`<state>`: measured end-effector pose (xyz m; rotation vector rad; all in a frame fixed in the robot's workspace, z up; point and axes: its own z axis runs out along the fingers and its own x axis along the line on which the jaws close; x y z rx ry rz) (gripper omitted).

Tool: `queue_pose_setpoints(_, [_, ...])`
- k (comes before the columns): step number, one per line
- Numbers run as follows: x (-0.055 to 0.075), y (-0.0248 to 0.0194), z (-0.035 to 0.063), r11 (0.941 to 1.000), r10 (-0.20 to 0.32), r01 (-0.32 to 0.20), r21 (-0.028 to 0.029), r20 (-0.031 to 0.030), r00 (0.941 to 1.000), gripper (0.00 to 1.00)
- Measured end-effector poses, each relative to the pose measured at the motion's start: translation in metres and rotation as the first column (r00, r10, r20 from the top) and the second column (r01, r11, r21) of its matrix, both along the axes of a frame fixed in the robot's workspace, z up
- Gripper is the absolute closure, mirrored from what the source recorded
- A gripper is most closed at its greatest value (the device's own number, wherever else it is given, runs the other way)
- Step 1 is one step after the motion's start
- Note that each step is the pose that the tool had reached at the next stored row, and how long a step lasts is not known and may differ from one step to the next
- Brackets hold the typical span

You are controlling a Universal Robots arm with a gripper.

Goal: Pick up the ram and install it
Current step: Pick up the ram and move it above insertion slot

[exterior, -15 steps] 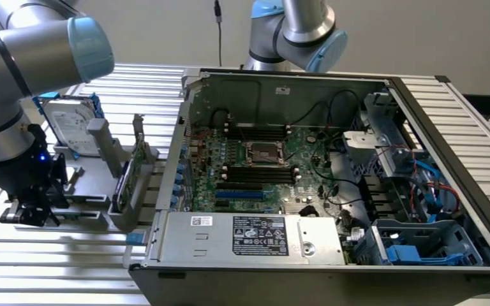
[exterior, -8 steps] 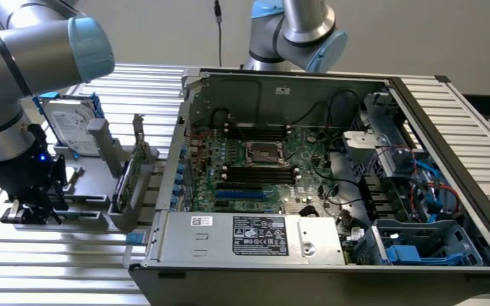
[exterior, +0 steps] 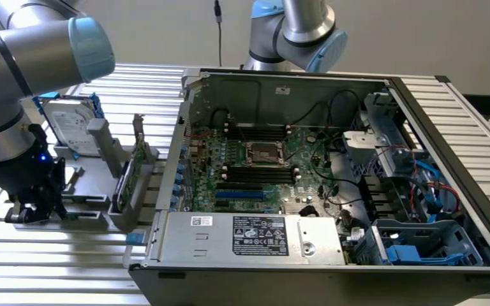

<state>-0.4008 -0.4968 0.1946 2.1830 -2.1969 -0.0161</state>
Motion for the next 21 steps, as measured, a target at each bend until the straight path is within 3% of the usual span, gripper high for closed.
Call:
queue_pose_setpoints(1, [0.0000,0.0000,0.0000,1.0000,0.000,0.000,0.0000,0.0000,1.0000,0.84])
queue_pose_setpoints(5, [0.0001,0.0000,0.0001,1.0000,-0.001,0.001,-0.0001,0.0000,1.0000,0.85])
queue_pose_setpoints(14, [0.0000,0.0000,0.0021,0.9999,-0.010,0.010,0.0003,-0.0002,0.9999,0.86])
queue_pose_setpoints(21, [0.0001,0.0000,0.0100,0.9992,-0.041,0.041,0.0030,-0.0001,0.9992,0.86])
